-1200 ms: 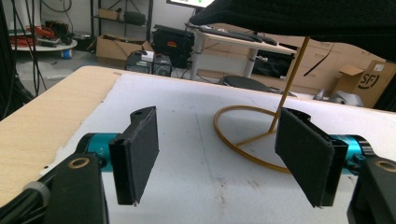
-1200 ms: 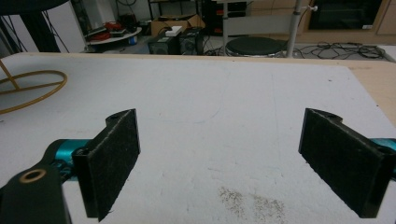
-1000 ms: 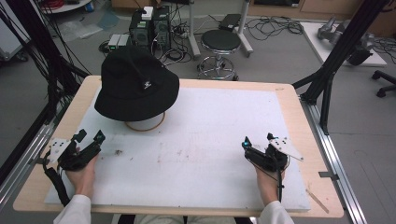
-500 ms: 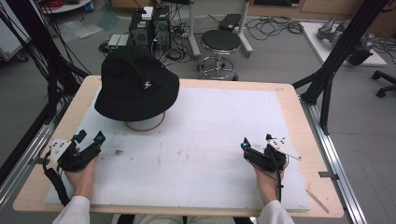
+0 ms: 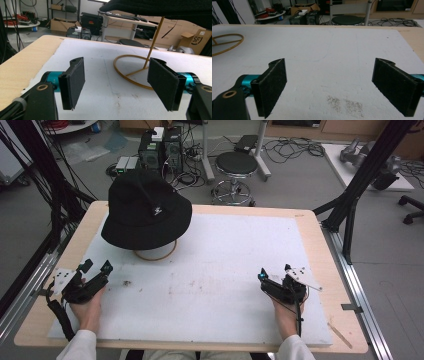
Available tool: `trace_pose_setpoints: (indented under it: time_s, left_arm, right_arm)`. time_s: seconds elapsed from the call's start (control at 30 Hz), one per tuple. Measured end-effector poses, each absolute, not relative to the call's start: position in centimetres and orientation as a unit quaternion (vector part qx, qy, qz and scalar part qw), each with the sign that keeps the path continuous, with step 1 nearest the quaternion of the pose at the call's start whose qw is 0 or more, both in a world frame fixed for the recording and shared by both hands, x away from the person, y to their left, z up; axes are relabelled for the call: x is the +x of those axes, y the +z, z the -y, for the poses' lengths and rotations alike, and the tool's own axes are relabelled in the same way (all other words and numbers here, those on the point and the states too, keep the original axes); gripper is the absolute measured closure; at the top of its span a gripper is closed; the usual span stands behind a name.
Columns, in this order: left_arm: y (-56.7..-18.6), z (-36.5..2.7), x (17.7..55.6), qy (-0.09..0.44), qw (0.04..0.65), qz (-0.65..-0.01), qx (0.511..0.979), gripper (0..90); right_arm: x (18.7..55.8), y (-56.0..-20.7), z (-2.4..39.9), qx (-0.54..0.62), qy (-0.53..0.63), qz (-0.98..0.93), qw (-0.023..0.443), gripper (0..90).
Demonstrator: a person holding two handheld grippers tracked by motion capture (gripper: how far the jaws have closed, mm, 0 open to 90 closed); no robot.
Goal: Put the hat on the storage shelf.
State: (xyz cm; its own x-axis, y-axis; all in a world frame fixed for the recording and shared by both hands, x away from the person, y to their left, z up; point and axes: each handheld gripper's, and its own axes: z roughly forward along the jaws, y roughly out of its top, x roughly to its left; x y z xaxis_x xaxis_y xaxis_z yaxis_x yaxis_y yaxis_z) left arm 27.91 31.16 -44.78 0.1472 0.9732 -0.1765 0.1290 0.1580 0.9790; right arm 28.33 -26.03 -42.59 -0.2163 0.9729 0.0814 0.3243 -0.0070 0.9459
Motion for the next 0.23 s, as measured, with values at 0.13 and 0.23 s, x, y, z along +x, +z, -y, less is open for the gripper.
trace_pose_setpoints:
  time_s: [0.13, 0.23]
  left_arm:
    - [-44.79, -31.16, 27.93, 0.384, 0.548, -0.528, 0.523, 30.4]
    - [-44.79, -31.16, 27.96, 0.385, 0.549, -0.529, 0.521, 30.4]
  right_arm:
    - [28.31, -42.59, 26.04, 0.526, 0.477, -0.618, 0.339, 11.7]
    - [28.28, -42.59, 26.02, 0.526, 0.476, -0.618, 0.338, 11.7]
